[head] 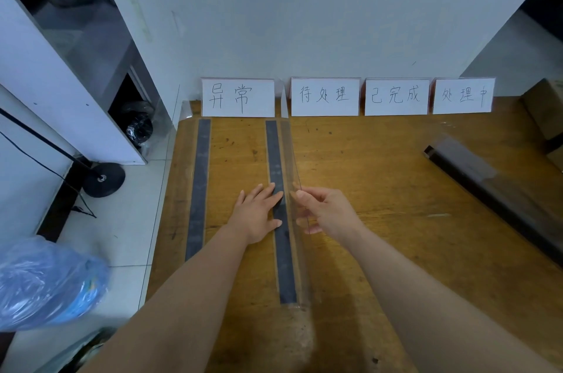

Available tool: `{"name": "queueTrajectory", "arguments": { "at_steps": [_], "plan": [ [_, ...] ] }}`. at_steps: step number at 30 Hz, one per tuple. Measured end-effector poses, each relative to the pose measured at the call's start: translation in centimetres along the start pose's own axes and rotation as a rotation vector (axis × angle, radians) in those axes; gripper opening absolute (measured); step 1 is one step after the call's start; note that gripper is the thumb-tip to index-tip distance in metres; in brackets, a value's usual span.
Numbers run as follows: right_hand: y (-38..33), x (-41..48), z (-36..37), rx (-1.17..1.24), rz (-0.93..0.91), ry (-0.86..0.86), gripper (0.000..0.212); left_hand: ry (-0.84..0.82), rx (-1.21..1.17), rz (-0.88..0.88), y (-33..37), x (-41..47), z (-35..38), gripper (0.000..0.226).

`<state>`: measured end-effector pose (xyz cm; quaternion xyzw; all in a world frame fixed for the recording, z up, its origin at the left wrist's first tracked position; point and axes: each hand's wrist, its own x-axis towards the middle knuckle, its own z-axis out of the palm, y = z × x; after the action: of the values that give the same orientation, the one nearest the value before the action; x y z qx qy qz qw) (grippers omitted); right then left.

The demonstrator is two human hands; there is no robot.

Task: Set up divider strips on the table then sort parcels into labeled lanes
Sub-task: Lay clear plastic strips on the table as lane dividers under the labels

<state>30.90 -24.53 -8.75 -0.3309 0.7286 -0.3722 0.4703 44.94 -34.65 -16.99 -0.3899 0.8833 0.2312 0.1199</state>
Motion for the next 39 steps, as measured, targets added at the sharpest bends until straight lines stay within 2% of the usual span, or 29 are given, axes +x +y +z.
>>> {"name": "queueTrajectory", "arguments": {
  "at_steps": [8,13,16,20,23,28,31,35,39],
  "plan": [
    [0.1,-0.1,-0.3,-0.088,-0.013,0.052,0.036,-0.001,-0.066,-0.025,0.3,-0.3,-1.0,0.070],
    [-0.2,-1.1,-2.1,-0.170,-0.069,0.119,0.040,0.101,-0.212,-0.025,0.7,-1.5,-3.6,0.068],
    [-0.5,-2.3,-4.4,-0.233,-0.082,0.171,0.040,0.220,-0.288,0.009,1.8,-2.2,-6.3,0.061],
    [-0.1,-4.8,-9.2,-0.322,-0.096,0.259,0.041,0.494,-0.355,0.030,5.9,-2.3,-10.2,0.048],
    [1.2,-6.6,-14.2,-0.405,-0.085,0.348,0.041,0.573,-0.372,0.129,10.9,-1.8,-11.9,0.044],
    [4.9,-8.8,-24.0,-0.465,-0.017,0.476,0.041,0.486,-0.324,0.283,21.4,-0.2,-10.9,0.042],
    [8.1,-10.0,-30.0,-0.530,0.014,0.546,0.039,0.426,-0.261,0.298,27.9,1.6,-8.6,0.043],
    [12.7,-10.9,-37.4,-0.636,0.075,0.524,0.041,0.320,-0.249,0.229,35.8,4.6,-4.7,0.048],
    [17.6,-11.1,-43.2,-0.643,0.164,0.453,0.042,0.205,-0.316,0.055,42.6,8.0,-0.8,0.053]
  ]
}}
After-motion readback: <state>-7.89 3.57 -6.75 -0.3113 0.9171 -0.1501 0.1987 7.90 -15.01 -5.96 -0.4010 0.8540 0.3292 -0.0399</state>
